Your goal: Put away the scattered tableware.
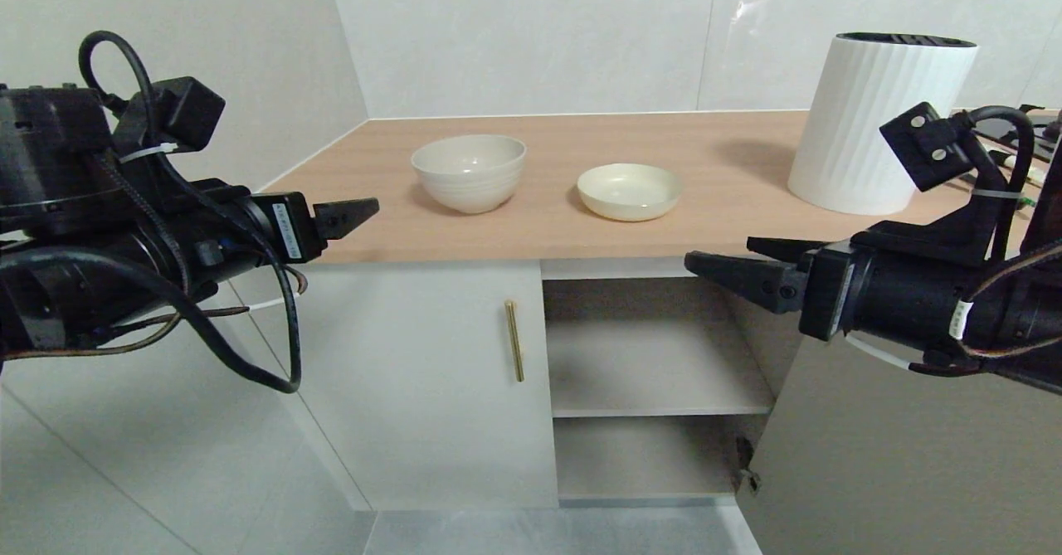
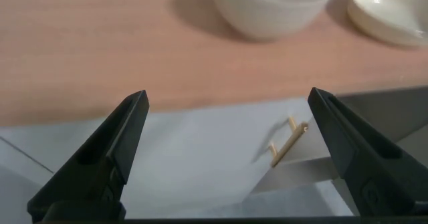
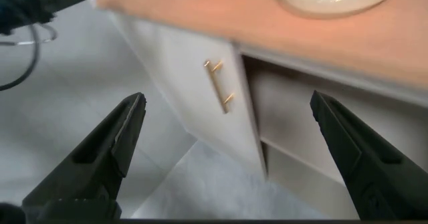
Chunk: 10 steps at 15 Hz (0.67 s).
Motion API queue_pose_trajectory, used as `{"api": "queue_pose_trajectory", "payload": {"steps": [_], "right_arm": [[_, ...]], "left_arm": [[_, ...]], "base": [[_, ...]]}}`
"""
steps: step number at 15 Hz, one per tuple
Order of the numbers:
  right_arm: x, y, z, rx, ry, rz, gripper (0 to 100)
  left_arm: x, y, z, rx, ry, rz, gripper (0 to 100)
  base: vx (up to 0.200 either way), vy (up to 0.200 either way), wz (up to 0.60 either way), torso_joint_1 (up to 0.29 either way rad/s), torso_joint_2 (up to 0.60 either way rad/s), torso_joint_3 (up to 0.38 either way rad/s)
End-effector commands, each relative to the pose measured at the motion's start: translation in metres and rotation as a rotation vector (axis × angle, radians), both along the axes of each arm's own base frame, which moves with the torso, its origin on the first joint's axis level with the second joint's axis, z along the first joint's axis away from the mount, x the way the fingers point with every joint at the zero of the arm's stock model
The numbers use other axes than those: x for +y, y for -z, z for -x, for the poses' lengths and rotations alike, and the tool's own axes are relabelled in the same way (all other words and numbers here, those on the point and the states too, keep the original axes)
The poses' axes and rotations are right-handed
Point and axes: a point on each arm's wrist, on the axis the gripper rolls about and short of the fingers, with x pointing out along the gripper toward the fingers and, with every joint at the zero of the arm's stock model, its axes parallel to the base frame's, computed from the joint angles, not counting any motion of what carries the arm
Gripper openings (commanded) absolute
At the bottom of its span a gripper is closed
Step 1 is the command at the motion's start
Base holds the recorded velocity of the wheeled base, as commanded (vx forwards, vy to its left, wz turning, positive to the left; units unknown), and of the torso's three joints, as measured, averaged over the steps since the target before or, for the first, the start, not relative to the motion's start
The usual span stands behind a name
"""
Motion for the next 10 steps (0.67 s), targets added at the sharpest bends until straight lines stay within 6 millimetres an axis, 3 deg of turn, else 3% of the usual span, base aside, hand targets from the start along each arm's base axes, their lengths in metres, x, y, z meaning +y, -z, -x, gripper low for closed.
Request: {"api": "queue_pose_trajectory", "payload": {"steps": [1,6,8,10], "right_arm": [[0.000,0.000,0.000,-0.001,-0.001,-0.001,100],[0.000,-0.004,-0.002,-0.012,0.005,-0.007,100],[-0.006,-0.008,-0.015,-0.019,0.048,-0.013,100],[-0.003,-0.026,-0.043,-0.063,0.093,-0.038,100]], "left_arm": [[-0.001,0.001,-0.001,0.005,0.002,0.000,100],[-0.002,0.003,-0.005,0.012,0.006,-0.002,100],[-0.006,0.001,-0.021,0.011,0.002,0.000,100],[-0.012,-0.017,-0.051,0.015,-0.003,-0.002,100]], "base": [[0.000,0.000,0.00,0.139,-0.47,-0.330],[0.000,0.000,0.00,0.158,-0.47,-0.320],[0.000,0.000,0.00,0.183,-0.50,-0.310],[0.000,0.000,0.00,0.198,-0.50,-0.310]]}}
